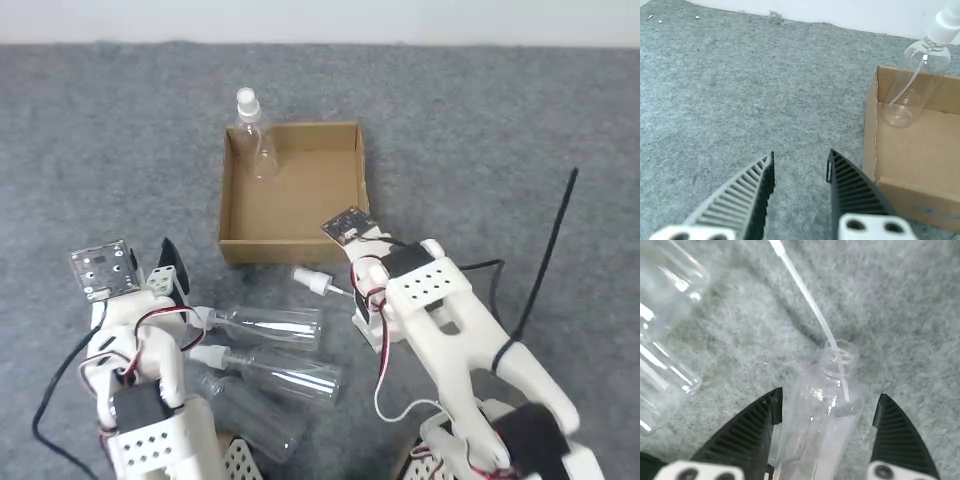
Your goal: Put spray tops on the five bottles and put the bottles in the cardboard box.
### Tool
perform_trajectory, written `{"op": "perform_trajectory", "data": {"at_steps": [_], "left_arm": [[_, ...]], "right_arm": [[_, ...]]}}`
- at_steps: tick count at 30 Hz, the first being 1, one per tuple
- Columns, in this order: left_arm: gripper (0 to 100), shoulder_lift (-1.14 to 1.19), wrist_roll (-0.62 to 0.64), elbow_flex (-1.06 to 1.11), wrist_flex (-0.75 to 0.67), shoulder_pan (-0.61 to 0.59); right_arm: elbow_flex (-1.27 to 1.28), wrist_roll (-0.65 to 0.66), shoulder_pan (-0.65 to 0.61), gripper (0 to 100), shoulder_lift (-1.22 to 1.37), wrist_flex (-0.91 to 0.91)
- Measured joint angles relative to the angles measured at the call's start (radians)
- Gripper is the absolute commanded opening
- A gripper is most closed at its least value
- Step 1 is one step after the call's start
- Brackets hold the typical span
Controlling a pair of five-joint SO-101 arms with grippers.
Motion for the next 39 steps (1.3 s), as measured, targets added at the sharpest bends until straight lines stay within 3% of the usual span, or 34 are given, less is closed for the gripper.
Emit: {"op": "perform_trajectory", "data": {"at_steps": [12,19,35,39], "left_arm": [[16,0.000,0.000,0.000,0.000,0.000],[16,0.000,0.000,0.000,0.000,0.000],[16,0.000,0.000,0.000,0.000,0.000],[16,0.000,0.000,0.000,0.000,0.000]], "right_arm": [[0.000,0.003,0.044,26.2,0.110,-0.058],[0.000,0.008,0.046,12.6,0.126,-0.064],[0.000,0.009,0.069,8.0,0.021,-0.064],[0.000,0.135,0.064,8.0,-0.025,-0.064]]}}
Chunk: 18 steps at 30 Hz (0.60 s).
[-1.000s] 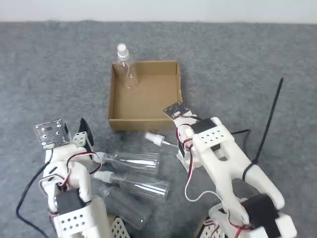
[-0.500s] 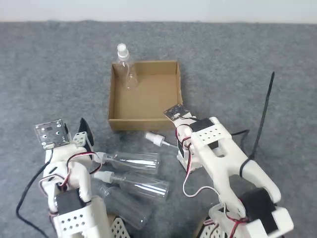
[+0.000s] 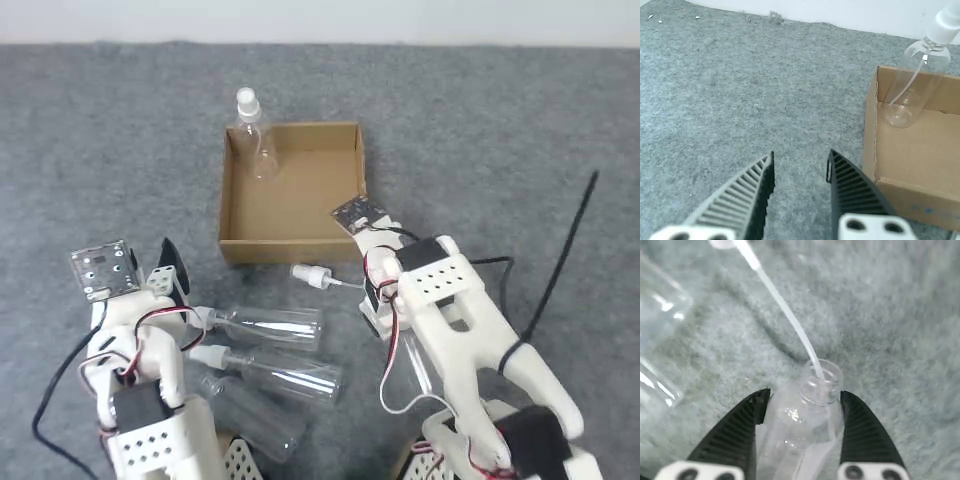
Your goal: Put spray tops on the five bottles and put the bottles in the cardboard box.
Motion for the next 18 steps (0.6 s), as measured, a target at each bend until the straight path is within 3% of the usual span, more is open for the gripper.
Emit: {"op": "perform_trajectory", "data": {"at_steps": [5,11,18], "left_arm": [[16,0.000,0.000,0.000,0.000,0.000],[16,0.000,0.000,0.000,0.000,0.000],[16,0.000,0.000,0.000,0.000,0.000]], "right_arm": [[0.000,0.150,-0.020,8.5,-0.006,0.000],[0.000,0.169,-0.020,25.1,-0.006,0.000],[0.000,0.170,-0.020,26.6,-0.006,0.000]]}}
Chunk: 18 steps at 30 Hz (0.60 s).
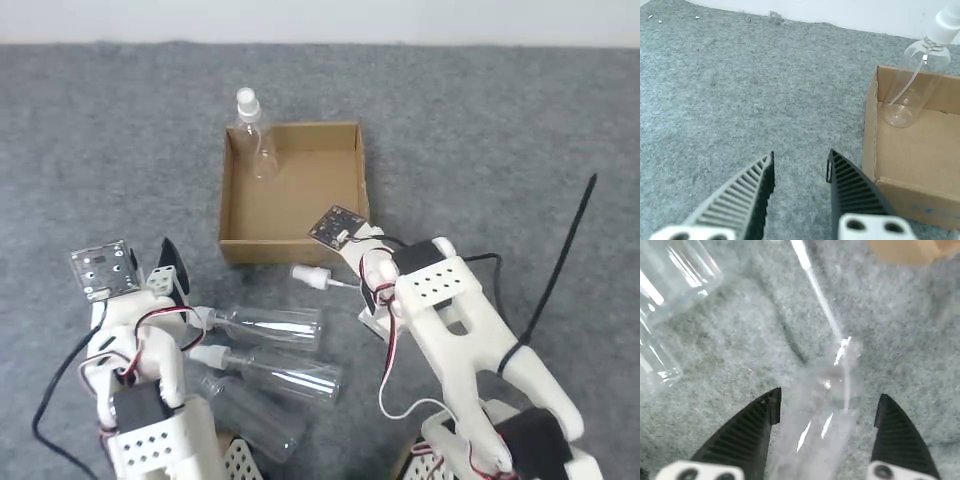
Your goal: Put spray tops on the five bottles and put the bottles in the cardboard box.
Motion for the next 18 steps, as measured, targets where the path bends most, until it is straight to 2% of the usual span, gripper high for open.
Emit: {"op": "perform_trajectory", "data": {"at_steps": [10,18], "left_arm": [[16,0.000,0.000,0.000,0.000,0.000],[16,0.000,0.000,0.000,0.000,0.000]], "right_arm": [[0.000,-0.057,0.002,26.4,0.000,0.009],[0.069,-0.068,0.077,26.2,0.000,-0.060]]}}
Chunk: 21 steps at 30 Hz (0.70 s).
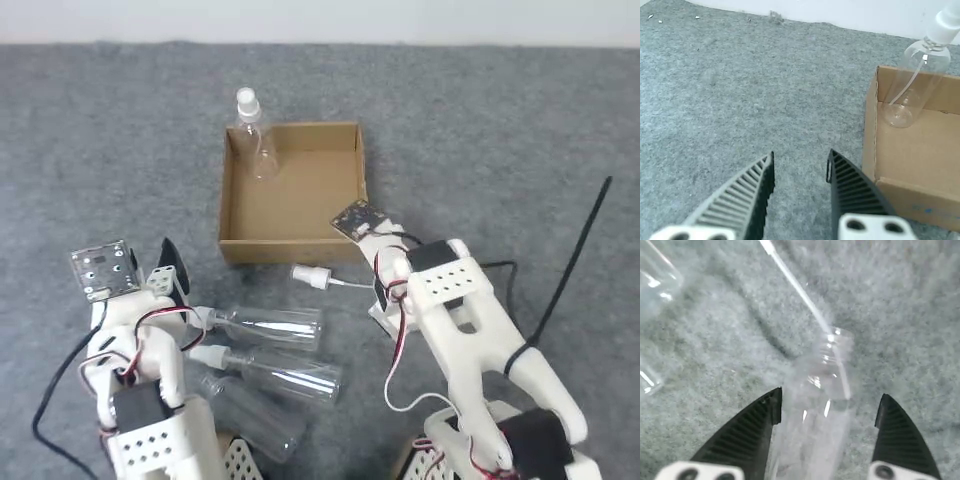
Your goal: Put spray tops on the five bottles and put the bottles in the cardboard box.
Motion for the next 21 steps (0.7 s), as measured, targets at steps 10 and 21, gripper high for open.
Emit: {"op": "perform_trajectory", "data": {"at_steps": [10,21], "left_arm": [[16,0.000,0.000,0.000,0.000,0.000],[16,0.000,0.000,0.000,0.000,0.000]], "right_arm": [[0.015,0.002,0.000,18.5,0.000,-0.057],[0.012,0.002,0.002,13.6,0.031,-0.072]]}}
